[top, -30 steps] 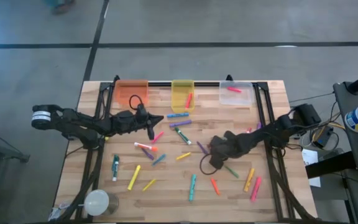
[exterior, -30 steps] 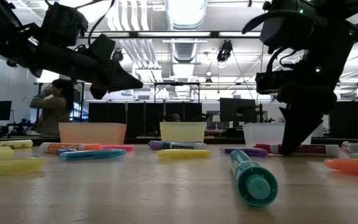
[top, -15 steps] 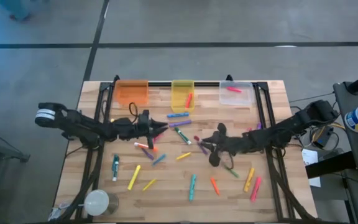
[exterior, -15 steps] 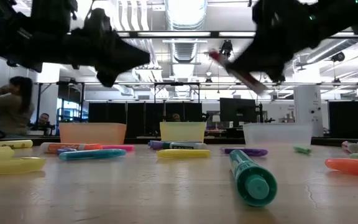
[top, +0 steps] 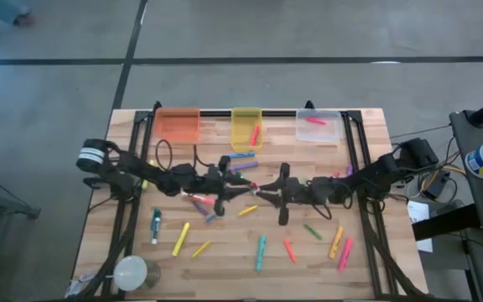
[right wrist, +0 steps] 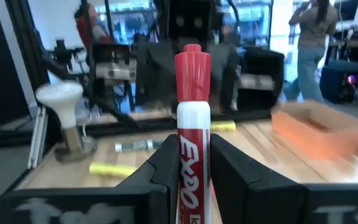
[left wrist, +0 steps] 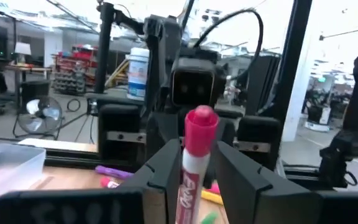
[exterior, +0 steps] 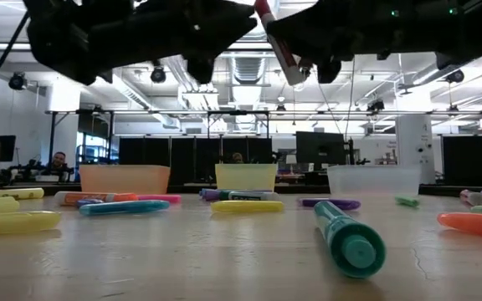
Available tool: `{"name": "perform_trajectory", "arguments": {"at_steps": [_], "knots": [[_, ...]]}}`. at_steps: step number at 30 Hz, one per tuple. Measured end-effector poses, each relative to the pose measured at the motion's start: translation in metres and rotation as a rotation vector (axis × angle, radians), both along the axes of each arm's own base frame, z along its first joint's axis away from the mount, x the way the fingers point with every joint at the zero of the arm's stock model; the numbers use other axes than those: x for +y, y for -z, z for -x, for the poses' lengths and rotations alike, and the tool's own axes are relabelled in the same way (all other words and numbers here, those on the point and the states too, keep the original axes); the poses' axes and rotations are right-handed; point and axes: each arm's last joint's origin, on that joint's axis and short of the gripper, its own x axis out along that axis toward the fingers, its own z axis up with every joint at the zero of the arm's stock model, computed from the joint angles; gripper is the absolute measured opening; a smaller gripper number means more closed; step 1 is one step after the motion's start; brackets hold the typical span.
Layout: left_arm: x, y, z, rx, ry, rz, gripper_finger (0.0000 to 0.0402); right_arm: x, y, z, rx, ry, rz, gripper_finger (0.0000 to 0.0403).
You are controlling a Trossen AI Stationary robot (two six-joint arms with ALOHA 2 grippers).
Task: Pick & Place Markers
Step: Put the red white marker pen into the orange bin
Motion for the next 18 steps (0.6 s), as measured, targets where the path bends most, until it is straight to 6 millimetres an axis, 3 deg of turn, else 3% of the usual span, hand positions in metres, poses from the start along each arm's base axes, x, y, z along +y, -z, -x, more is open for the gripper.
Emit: {"name": "perform_trajectory", "arguments": {"at_steps": [13,18], "knots": [[-0.01,-0.01,-0.015,-0.031,0.076,-0.08,0.0096,0.004,-0.003,-0.01,-0.015,-0.047,0.022,0.0066],[-0.011,-0.014,-0.017,-0.042,0.079,-0.108,0.0068,0.004,-0.002,-0.011,-0.011,-0.05,0.031,0.0066]]}}
